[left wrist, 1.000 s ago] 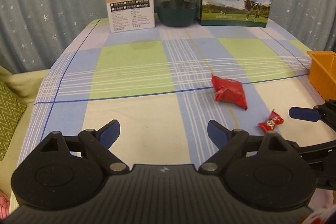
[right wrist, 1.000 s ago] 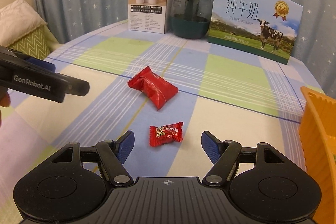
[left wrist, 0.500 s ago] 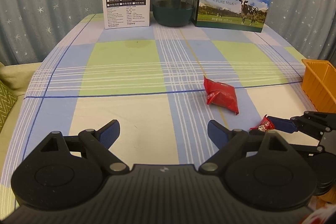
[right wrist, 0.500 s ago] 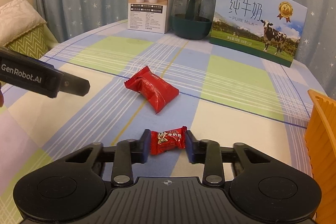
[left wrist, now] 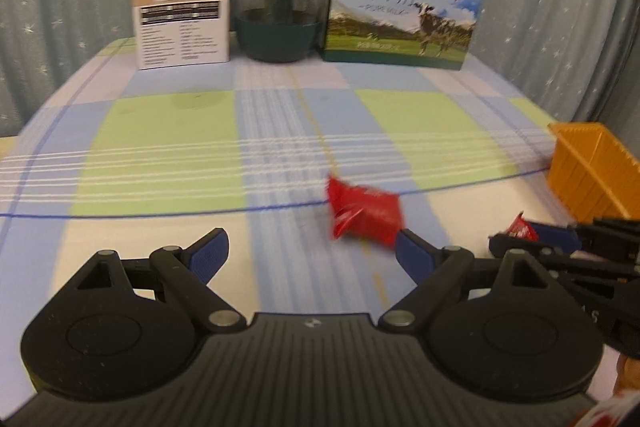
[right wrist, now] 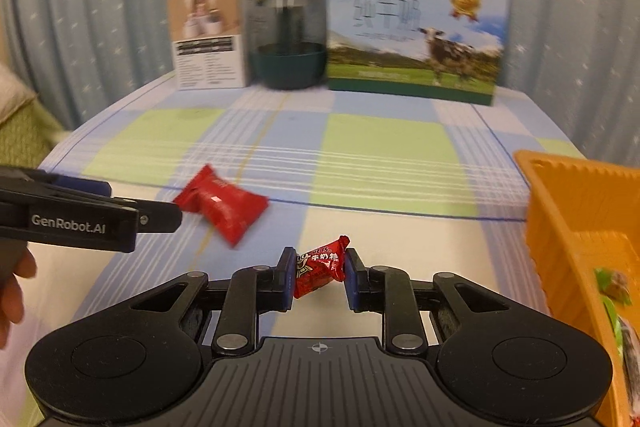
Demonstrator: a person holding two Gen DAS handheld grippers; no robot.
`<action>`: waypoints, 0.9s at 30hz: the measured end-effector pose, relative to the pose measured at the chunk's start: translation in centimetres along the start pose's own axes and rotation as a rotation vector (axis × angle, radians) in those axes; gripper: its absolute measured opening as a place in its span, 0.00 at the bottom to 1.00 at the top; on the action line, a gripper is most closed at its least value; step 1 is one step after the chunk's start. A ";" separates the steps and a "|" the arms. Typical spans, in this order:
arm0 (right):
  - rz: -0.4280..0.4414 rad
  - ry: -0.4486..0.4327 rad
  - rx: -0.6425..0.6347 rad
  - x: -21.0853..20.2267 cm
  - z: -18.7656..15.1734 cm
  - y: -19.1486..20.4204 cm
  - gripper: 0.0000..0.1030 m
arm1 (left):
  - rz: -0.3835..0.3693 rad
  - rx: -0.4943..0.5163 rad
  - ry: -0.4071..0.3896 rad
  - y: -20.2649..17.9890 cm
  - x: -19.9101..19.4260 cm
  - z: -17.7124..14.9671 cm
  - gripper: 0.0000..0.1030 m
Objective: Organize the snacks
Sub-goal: 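Grasp the small red candy with the right tool while the left tool grasps the red packet, then carry both red candies over the orange tray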
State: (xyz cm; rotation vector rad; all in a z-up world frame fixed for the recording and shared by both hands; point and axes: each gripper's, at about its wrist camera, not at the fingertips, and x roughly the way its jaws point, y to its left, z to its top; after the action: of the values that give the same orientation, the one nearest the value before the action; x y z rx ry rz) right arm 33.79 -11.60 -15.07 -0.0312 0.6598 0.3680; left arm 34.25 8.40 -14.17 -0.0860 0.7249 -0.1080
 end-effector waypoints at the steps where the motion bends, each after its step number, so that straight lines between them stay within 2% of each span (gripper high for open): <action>1: -0.003 0.001 0.010 0.0 0.1 -0.2 0.24 | -0.016 -0.007 -0.008 -0.2 0.4 0.1 0.84; 6: -0.008 0.000 0.042 -0.2 0.4 -1.0 0.24 | -0.066 -0.066 -0.007 -1.1 2.7 0.3 0.73; 12: -0.006 -0.002 0.062 -0.2 0.6 -1.4 0.24 | -0.047 -0.046 -0.025 -2.5 3.8 -0.2 0.55; 14: -0.006 -0.003 0.065 -0.1 0.6 -1.5 0.24 | -0.042 -0.048 -0.032 -2.7 3.8 -0.3 0.41; 20: -0.005 -0.002 0.077 -0.2 0.6 -1.7 0.24 | -0.046 -0.060 -0.035 -2.7 3.4 -0.4 0.35; 27: 0.000 0.006 0.091 -0.4 0.5 -1.9 0.24 | -0.031 -0.056 -0.018 -3.3 2.4 -0.6 0.34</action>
State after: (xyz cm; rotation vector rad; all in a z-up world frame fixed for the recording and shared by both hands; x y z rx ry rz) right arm 34.50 -13.42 -14.61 0.0544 0.6822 0.3372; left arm 35.38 4.84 -15.81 -0.1519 0.7090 -0.1162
